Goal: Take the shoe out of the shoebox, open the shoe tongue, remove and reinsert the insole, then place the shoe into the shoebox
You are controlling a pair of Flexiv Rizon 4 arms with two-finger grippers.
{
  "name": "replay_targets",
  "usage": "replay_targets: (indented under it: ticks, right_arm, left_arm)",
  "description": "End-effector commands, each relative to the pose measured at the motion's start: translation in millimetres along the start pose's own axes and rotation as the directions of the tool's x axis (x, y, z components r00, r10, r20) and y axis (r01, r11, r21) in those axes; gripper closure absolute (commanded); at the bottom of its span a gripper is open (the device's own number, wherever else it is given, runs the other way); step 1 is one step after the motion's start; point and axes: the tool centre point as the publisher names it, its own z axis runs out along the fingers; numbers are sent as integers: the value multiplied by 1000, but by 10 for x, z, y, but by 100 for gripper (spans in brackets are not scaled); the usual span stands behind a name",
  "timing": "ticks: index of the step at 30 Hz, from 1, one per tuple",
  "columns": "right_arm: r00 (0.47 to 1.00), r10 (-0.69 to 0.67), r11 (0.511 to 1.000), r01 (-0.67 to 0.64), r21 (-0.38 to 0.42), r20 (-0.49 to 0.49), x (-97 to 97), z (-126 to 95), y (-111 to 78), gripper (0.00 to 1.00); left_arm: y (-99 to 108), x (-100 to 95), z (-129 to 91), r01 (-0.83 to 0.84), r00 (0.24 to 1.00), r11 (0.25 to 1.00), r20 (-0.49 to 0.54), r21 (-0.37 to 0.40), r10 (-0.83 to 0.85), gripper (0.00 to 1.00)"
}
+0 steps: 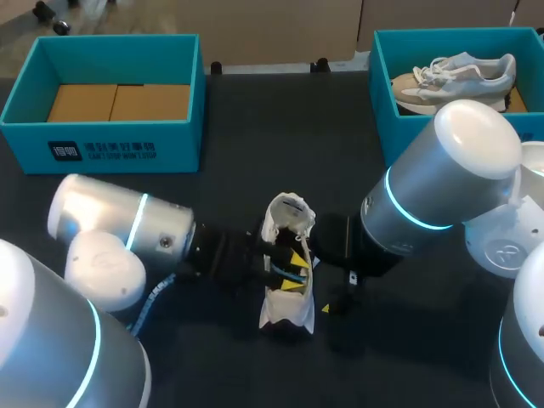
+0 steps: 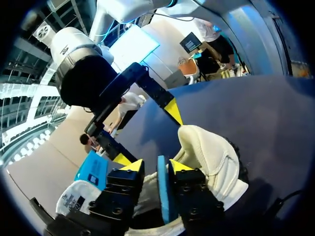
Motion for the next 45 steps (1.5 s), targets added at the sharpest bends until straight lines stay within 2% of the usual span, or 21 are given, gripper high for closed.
replay_targets:
  ticks: [1,3,4,13,18,20,23,24,28,31,32,39,45]
  right_arm:
    - [1000,0,1000,0,-3,0,6,0,-11,0]
    - [1000,0,1000,0,-3,0,6,0,-11,0]
    - [1000,0,1000,0,-3,0,6,0,-11,0]
    - [1000,1,1000,-1,-2,1,-11,-17,-24,0]
    - [1000,5,1000,-5,13,5,-84,-127,-148,0]
    - [1000,3,1000,-3,14,11,-129,-229,-251,0]
    - [1000,2,1000,-2,18,13,-184,-341,-359,0]
    - [1000,0,999,-1,34,14,-221,-422,-435,0]
    - [1000,-6,998,5,55,16,-288,-593,-577,0]
    - [999,-35,999,35,22,-6,-354,-730,-725,0]
    - [1000,-22,999,23,38,-16,-365,-746,-755,0]
    - [1000,-22,999,23,38,-16,-365,-746,-755,0]
    - [1000,-22,999,23,38,-16,-365,-746,-755,0]
  left_arm:
    - [-133,-42,-220,-7,999,1000,-37,-21,6,35]
    - [-162,-66,-273,-7,999,999,-54,-32,5,27]
    - [-172,-74,-295,-3,998,999,-62,-32,1,27]
    - [-243,-122,-462,-11,988,997,-157,-73,-1,30]
    - [-257,-149,-586,-19,978,995,-208,-102,-3,33]
    - [-253,-175,-657,-19,969,993,-246,-118,-11,33]
    - [-249,-196,-706,-24,955,992,-295,-121,-13,36]
    - [-248,-206,-738,-34,943,991,-331,-130,-12,46]
    - [-234,-240,-778,-42,916,990,-402,-134,-16,52]
    - [-217,-298,-803,-38,882,991,-470,-130,-27,53]
    - [-218,-319,-805,-36,870,991,-492,-125,-31,53]
    - [-261,-490,-808,-65,773,990,-634,-123,-28,53]
    - [-236,-704,-843,-102,641,983,-766,-152,-52,55]
